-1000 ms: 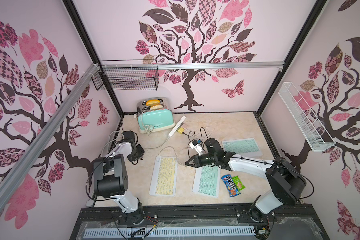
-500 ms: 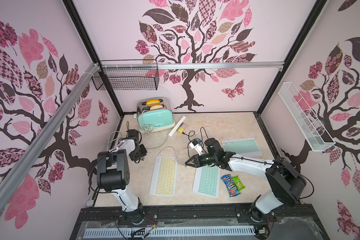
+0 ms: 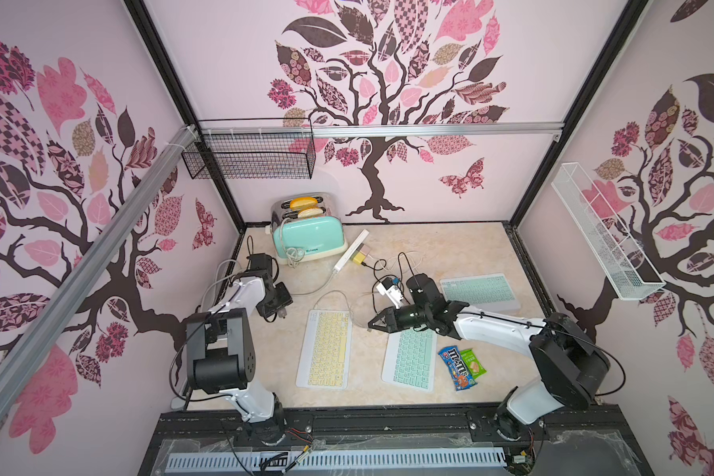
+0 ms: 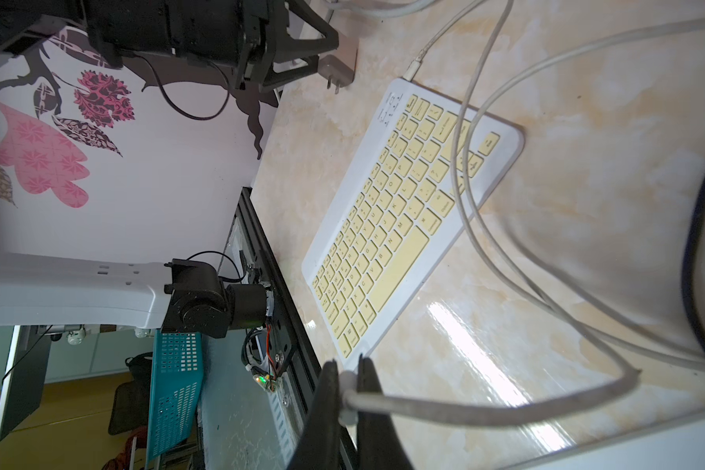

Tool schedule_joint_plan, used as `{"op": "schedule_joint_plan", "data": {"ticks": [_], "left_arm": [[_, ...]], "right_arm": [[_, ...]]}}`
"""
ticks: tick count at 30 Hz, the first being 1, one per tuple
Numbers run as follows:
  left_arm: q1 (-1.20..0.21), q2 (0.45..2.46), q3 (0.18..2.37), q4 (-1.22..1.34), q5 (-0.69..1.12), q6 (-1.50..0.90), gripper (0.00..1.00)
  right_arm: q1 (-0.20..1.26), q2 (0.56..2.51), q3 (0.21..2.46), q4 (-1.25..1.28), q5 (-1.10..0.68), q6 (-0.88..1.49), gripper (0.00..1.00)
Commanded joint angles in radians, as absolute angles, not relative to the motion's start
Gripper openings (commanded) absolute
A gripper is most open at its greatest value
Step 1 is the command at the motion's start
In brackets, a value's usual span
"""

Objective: Unplug the wireless keyboard
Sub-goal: Place the plug at the center of the board, then place the power cord at the center of the board.

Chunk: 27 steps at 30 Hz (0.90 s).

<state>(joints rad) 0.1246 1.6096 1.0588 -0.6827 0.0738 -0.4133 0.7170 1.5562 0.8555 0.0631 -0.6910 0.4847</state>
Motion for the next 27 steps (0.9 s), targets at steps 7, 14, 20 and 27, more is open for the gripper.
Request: {"op": "schedule_joint_plan", "data": {"ticks": [7,14,20,27], "left_arm": [[0.121,1.404,0.981,-0.718,0.213,-0.356,0.52],[0.110,1.320,0.850,-0.660,0.317,-0.408,0.52],[0.083,1.317,0.837,-0.657,0.320,-0.420,0.50],[0.063,1.274,0.813,-0.645,0.377,-0.432,0.44]], "right_arm": [[0.799,1.574,0.892,-0.092,-0.613,0.399,0.00],[0.881,1.705,0.934,-0.176,-0.555,0.358,0.00],[0.913,1.773,0.971,-0.195,-0.540,0.351,0.00],[0.914,1.751,1.006,-0.198,-0.505,0.365,0.00]]}}
